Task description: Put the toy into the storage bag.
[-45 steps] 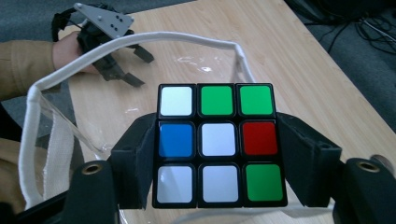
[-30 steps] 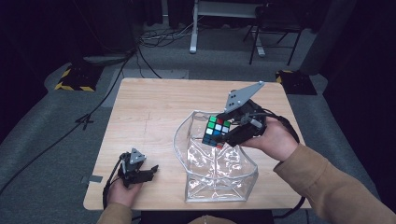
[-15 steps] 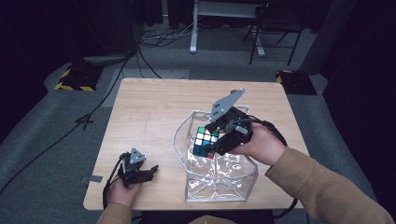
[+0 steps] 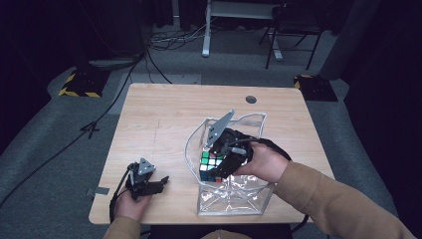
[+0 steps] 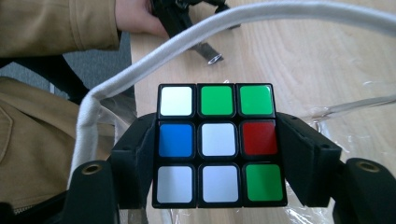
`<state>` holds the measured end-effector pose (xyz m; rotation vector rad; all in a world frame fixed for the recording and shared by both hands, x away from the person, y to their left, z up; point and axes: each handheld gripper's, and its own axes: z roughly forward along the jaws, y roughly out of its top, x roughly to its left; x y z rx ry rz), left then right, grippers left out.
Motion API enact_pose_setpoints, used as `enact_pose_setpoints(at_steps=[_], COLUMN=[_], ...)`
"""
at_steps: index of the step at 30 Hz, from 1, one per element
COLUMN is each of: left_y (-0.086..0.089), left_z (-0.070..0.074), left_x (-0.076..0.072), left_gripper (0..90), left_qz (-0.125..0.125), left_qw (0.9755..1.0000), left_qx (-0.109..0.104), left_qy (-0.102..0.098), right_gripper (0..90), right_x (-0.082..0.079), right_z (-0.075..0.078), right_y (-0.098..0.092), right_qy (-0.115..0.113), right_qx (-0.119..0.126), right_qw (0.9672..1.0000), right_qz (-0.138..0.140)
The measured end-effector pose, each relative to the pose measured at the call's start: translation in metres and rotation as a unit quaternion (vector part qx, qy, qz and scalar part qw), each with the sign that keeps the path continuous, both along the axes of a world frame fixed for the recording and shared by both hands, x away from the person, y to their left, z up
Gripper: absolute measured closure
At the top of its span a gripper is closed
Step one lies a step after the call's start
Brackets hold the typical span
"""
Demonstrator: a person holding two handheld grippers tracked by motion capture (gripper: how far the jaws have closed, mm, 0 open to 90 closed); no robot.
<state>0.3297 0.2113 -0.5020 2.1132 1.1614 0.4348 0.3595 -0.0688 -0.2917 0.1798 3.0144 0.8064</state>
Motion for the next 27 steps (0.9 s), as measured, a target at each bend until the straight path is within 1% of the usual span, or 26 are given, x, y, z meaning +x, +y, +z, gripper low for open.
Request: enact_pose_setpoints(at_steps=[1, 3, 4, 5, 7, 9, 10, 11, 13, 15, 17, 20, 22, 23, 27], left_y=[0.0, 0.0, 0.0, 0.0, 0.0, 0.0, 0.0, 0.0, 0.0, 0.0, 0.0, 0.0, 0.0, 0.0, 0.0], left_z=[0.0, 0.0, 0.0, 0.0, 0.0, 0.0, 0.0, 0.0, 0.0, 0.0, 0.0, 0.0, 0.0, 0.0, 0.0], left_x=[0.0, 0.0, 0.0, 0.0, 0.0, 0.0, 0.0, 0.0, 0.0, 0.0, 0.0, 0.0, 0.0, 0.0, 0.0], left_gripper=[29.5, 29.5, 29.5, 29.4, 29.4, 29.4, 29.4, 29.5, 29.4, 29.5, 29.4, 29.4, 29.4, 29.5, 29.4], left_qz=[0.0, 0.0, 0.0, 0.0, 0.0, 0.0, 0.0, 0.0, 0.0, 0.0, 0.0, 0.0, 0.0, 0.0, 0.0], left_qw=[1.0, 1.0, 1.0, 1.0, 1.0, 1.0, 1.0, 1.0, 1.0, 1.0, 1.0, 1.0, 1.0, 1.0, 1.0], left_qx=[0.0, 0.0, 0.0, 0.001, 0.001, 0.001, 0.001, 0.001, 0.001, 0.001, 0.001, 0.001, 0.001, 0.001, 0.001], left_qy=[0.0, 0.0, 0.0, -0.001, 0.0, 0.0, 0.0, 0.0, 0.0, 0.0, 0.0, 0.0, 0.0, 0.0, -0.001], right_gripper=[34.2, 34.1, 34.1, 34.1, 34.1, 34.1, 34.1, 34.1, 34.1, 34.1, 34.1, 34.1, 34.1, 34.1, 34.1], right_x=[0.0, -0.001, -0.001, -0.001, 0.0, -0.001, -0.001, -0.001, -0.001, 0.0, -0.001, -0.002, -0.002, -0.001, 0.0], right_z=[-0.002, -0.01, -0.01, -0.015, -0.017, -0.024, -0.024, -0.026, -0.028, -0.031, -0.034, -0.037, -0.04, -0.043, -0.049], right_y=[0.002, 0.007, 0.007, 0.011, 0.012, 0.016, 0.016, 0.018, 0.018, 0.02, 0.022, 0.024, 0.025, 0.026, 0.026], right_qy=[0.002, 0.015, 0.015, 0.021, 0.021, 0.027, 0.027, 0.029, 0.032, 0.034, 0.036, 0.037, 0.042, 0.045, 0.051], right_qx=[-0.006, -0.027, -0.027, -0.041, -0.044, -0.062, -0.062, -0.071, -0.073, -0.08, -0.093, -0.1, -0.11, -0.119, -0.125], right_qw=[1.0, 0.9995, 0.9995, 0.9989, 0.9988, 0.9977, 0.9977, 0.9971, 0.9968, 0.9962, 0.995, 0.9943, 0.9931, 0.9919, 0.9908], right_qz=[0.001, -0.003, -0.003, -0.002, 0.001, -0.001, -0.001, -0.001, -0.003, -0.003, -0.003, -0.002, -0.006, -0.005, -0.007])
